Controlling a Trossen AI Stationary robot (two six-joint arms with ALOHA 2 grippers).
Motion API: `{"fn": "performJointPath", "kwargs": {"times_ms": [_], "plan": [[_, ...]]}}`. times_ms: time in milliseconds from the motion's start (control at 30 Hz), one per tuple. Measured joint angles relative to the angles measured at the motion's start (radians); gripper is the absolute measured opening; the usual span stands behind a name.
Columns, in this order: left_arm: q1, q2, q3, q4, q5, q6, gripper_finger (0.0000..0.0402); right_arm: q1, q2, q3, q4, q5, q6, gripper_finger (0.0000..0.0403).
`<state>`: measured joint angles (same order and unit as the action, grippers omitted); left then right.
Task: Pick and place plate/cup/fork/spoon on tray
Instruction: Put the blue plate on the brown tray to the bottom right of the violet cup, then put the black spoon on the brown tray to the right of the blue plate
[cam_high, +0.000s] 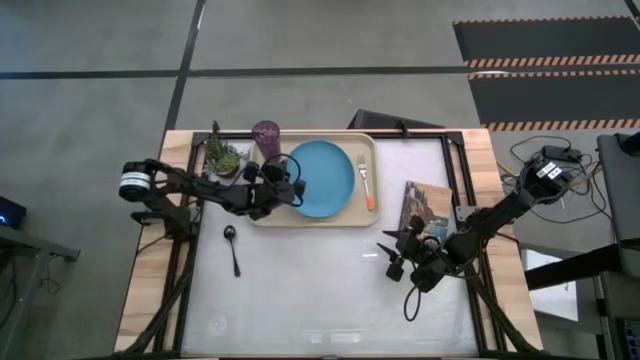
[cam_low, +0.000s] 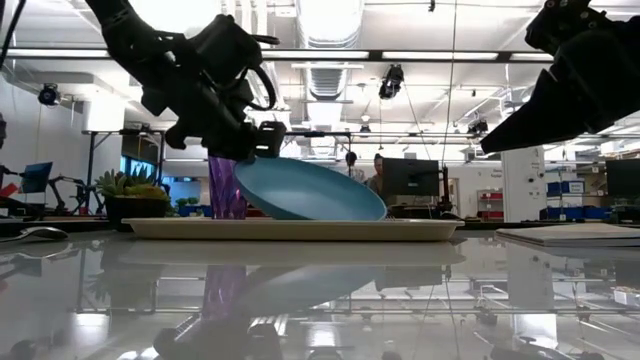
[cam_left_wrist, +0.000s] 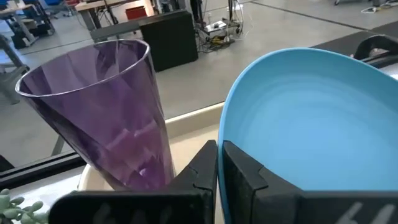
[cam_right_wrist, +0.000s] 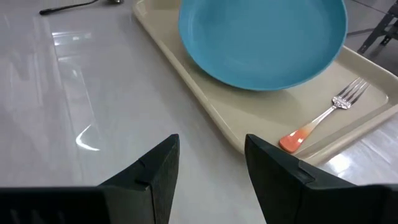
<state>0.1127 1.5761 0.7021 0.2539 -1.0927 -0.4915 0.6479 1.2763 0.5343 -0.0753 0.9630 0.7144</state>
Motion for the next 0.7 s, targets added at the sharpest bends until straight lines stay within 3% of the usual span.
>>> {"fn": "performJointPath", "kwargs": {"times_ms": [300,700], "plan": [[0.015,0.0,-0.006,0.0,0.015,-0.002,0.0002,0.0,0.0,0.0,0.005,0.0,0.0,0.0171],[0.018,-0.001,-0.008,0.0,0.031,-0.002,0.0067,0.0,0.0,0.0,0.007,-0.002,0.021,0.0171]]}}
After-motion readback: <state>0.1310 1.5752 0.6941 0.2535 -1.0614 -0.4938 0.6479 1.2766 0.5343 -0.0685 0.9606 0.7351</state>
